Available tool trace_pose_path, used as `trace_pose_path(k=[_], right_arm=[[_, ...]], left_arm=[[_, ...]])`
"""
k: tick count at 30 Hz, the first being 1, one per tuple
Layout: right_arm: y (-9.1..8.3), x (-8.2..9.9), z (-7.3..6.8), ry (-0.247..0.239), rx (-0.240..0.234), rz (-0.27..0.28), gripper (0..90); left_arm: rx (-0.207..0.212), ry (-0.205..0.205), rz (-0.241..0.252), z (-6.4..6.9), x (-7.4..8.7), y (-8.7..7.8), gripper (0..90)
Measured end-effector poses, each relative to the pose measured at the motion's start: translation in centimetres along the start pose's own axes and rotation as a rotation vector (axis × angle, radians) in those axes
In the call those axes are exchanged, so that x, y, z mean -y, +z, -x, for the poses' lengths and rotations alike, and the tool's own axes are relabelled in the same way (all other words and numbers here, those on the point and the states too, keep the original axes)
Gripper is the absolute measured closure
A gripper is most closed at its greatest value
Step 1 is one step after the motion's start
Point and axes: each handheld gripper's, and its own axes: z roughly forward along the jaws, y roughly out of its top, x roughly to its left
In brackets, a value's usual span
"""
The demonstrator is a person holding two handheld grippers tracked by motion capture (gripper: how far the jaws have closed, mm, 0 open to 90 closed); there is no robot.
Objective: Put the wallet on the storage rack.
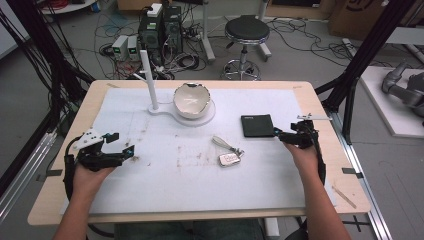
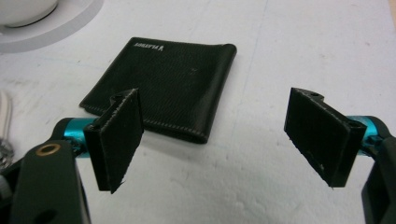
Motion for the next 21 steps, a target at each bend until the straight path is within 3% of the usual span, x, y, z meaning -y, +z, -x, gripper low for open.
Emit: trace_pose_path(k=[4,11,13,18,21], right_arm=[[1.1,-0.8,0.0,-0.001,0.005,-0.033,19.9],[2.8,-2.4,-0.5,-0.031,0.012,-0.045,19.9],[3.3,-2.7,-0.6,-0.038,0.033,-0.048,19.9],[4.7,-3.2,-0.2,-0.023,0.039,-0.045,19.9],[5.5,-2.8,0.0,0.003,0.044,-0.073,19.9]], left_arm=[[0.004,0.009,0.008,0.1,0.0,-0.1,18.9],[0.007,0.018,-0.001,0.1,0.0,-0.1,18.9],[0.008,0.018,-0.004,0.1,0.1,0.0,18.9],[0.009,0.024,-0.013,0.1,0.2,0.1,18.9],[0.01,0.034,-0.014,0.2,0.2,0.1,18.8]])
